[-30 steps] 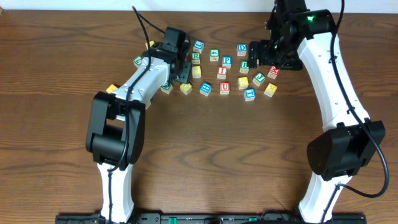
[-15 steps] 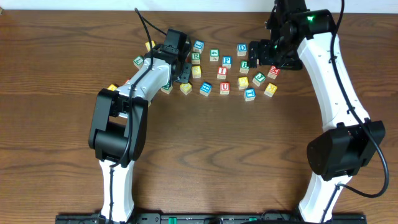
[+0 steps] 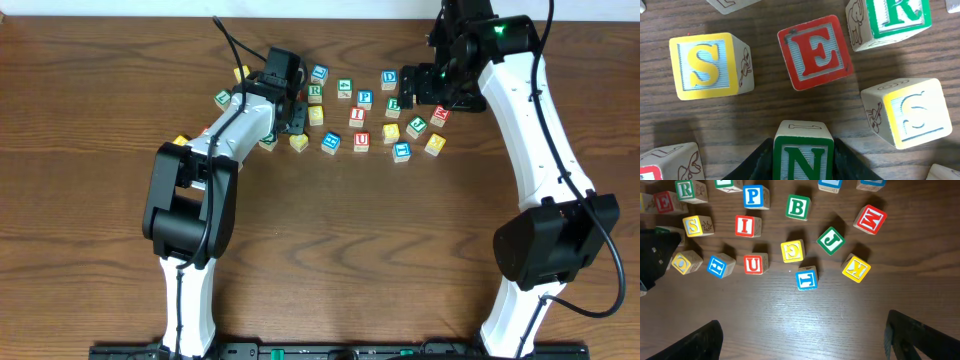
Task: Spell out NEURIPS
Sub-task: 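Lower the left gripper onto the green N block and close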
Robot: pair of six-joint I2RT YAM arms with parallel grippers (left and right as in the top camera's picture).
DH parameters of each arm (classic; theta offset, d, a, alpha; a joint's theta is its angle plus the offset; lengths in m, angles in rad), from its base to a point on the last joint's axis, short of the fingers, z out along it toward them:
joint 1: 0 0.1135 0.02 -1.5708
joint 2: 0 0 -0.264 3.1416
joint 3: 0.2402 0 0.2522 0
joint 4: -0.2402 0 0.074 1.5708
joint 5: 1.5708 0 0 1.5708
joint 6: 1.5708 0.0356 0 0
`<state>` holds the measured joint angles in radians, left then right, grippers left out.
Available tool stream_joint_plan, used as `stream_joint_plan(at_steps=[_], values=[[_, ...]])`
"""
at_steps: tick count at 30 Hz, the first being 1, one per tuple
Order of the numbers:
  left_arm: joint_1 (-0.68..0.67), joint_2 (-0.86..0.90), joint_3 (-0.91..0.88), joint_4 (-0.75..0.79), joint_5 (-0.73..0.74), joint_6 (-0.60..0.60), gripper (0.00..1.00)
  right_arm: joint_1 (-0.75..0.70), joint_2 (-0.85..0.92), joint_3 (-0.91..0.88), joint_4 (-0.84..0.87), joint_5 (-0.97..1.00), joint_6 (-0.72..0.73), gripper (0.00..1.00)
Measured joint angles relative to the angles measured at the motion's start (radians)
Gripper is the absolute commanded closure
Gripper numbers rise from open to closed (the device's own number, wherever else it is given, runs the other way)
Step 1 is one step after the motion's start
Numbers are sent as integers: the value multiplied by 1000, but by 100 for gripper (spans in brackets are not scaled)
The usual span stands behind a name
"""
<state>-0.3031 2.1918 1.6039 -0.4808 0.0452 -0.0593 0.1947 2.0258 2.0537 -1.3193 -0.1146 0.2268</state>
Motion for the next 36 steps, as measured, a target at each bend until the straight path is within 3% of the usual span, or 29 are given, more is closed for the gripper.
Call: stream_joint_plan(at_steps=[31,36], values=[[0,0,0,18,0,-45,64,0,0,0,0,0,0,1],[0,0,0,32,0,-47,52,0,0,0,0,0,0,1]])
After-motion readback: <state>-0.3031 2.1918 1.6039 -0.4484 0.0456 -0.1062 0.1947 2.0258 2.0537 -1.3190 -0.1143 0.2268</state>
